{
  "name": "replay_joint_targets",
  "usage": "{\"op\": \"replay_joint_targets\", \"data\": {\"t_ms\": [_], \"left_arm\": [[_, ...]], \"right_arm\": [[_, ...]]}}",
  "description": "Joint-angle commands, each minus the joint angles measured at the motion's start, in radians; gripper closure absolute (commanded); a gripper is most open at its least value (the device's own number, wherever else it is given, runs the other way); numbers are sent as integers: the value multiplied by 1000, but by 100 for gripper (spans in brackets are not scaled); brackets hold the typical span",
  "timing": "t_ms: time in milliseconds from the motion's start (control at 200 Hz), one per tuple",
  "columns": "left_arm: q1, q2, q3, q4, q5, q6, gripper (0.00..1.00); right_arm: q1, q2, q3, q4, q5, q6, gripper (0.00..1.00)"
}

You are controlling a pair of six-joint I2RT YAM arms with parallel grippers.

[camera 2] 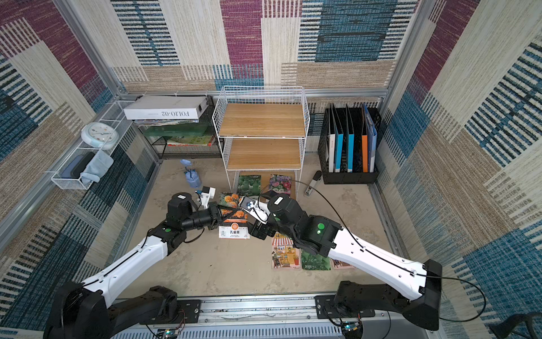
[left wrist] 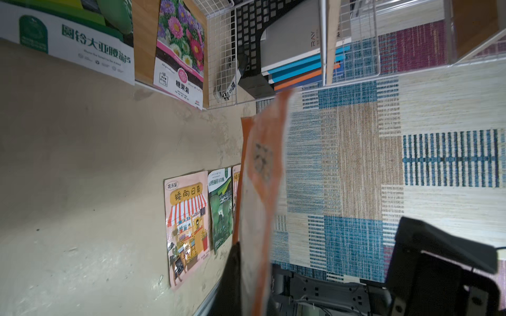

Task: Take the seed bag off the shelf
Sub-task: Pick up the seed packet from the shelf, then place the seed packet at the center of the board.

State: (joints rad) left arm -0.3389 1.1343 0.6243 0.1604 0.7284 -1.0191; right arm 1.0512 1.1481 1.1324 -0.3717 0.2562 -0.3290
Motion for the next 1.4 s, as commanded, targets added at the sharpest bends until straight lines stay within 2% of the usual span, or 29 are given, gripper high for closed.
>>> {"op": "replay_joint_targets", "data": {"t_ms": [0, 230, 341, 421, 696, 842, 1062, 1182, 1277, 1398], "left_arm": [[-35, -17, -57, 37, 2, 63, 100], [-183, 23, -207, 225, -64, 33, 100], [-252, 51, -281, 351, -140, -14, 100], [-297, 64, -331, 441, -240, -40, 100], [-383, 131, -354, 582, -420, -33, 100], [-396, 257, -332, 680, -419, -46, 100], [-405, 562, -277, 921, -363, -110, 100], [-405, 685, -260, 1025, -341, -147, 100], [-405, 714, -265, 1041, -350, -150, 100], [-405, 666, -263, 937, -365, -110, 100]], "right_arm": [[1, -20, -6, -18, 5, 123, 1], [1, -24, -15, -43, 32, 298, 0], [1, -34, -35, -37, 34, 359, 0], [1, -44, -57, -25, 33, 399, 0], [1, -41, -115, -2, 28, 505, 1], [1, -36, -135, 9, 10, 532, 1], [1, -66, -188, 34, 5, 551, 1], [2, -84, -202, 30, 15, 547, 1], [1, -96, -204, 18, 18, 543, 1], [2, -109, -208, 10, 21, 537, 1]]}}
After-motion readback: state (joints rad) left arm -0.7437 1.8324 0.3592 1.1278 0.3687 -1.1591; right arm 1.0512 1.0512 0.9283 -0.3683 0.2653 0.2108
